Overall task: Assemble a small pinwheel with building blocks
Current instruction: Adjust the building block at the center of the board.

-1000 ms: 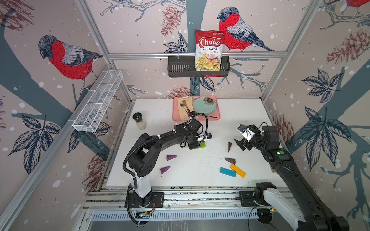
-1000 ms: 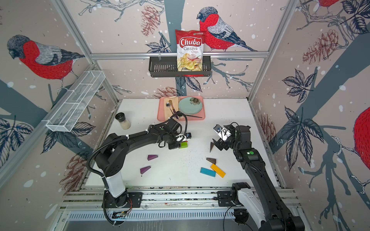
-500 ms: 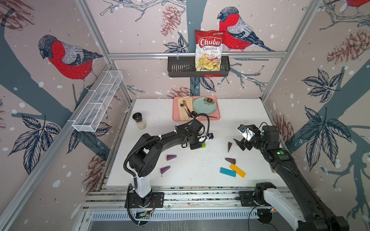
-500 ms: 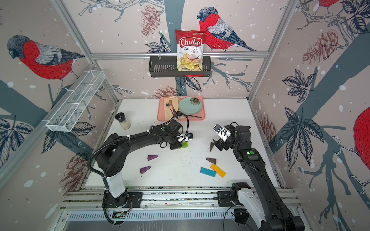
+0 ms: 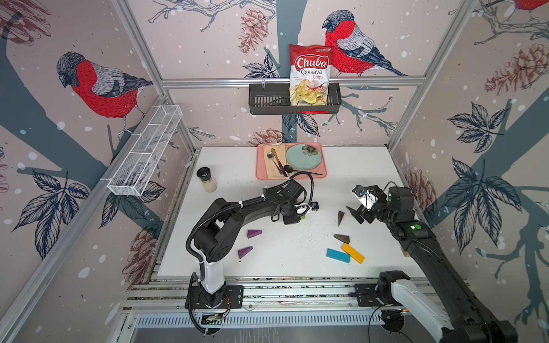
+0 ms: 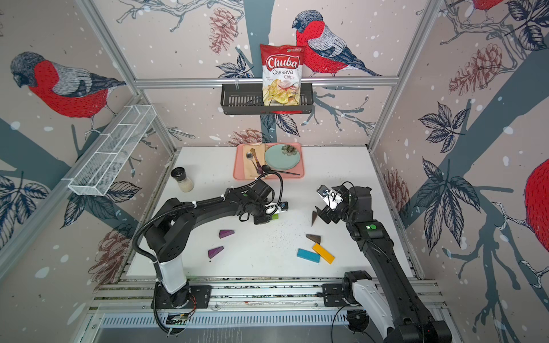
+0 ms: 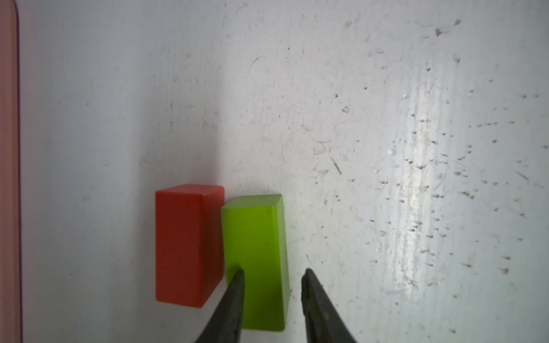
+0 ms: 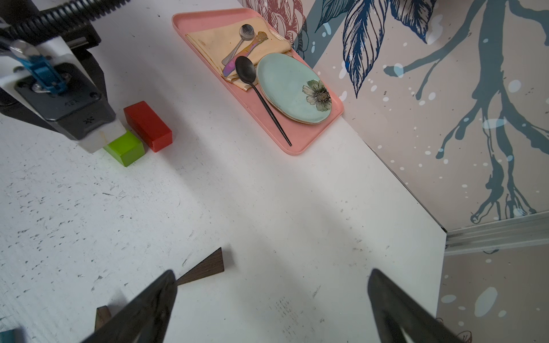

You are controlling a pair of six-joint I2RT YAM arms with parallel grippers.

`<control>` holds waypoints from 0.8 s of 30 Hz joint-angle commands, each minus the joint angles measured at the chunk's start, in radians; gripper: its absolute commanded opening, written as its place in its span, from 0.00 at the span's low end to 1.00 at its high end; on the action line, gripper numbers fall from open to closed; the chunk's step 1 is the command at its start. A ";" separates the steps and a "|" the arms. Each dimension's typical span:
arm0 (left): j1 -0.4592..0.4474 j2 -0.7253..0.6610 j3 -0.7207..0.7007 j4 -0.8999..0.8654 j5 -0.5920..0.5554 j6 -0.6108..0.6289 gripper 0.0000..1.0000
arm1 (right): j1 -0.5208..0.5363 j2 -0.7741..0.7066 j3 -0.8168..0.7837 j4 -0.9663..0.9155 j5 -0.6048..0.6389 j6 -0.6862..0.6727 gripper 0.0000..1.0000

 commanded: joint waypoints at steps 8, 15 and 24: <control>-0.003 0.023 0.009 0.026 -0.040 0.014 0.27 | -0.003 0.004 0.003 0.009 -0.009 -0.006 0.99; -0.005 0.036 0.017 0.038 -0.076 0.034 0.27 | -0.005 0.004 0.006 0.009 -0.008 -0.006 0.99; -0.005 0.044 0.020 0.020 -0.102 0.094 0.26 | -0.008 0.006 0.004 0.010 -0.009 -0.007 0.99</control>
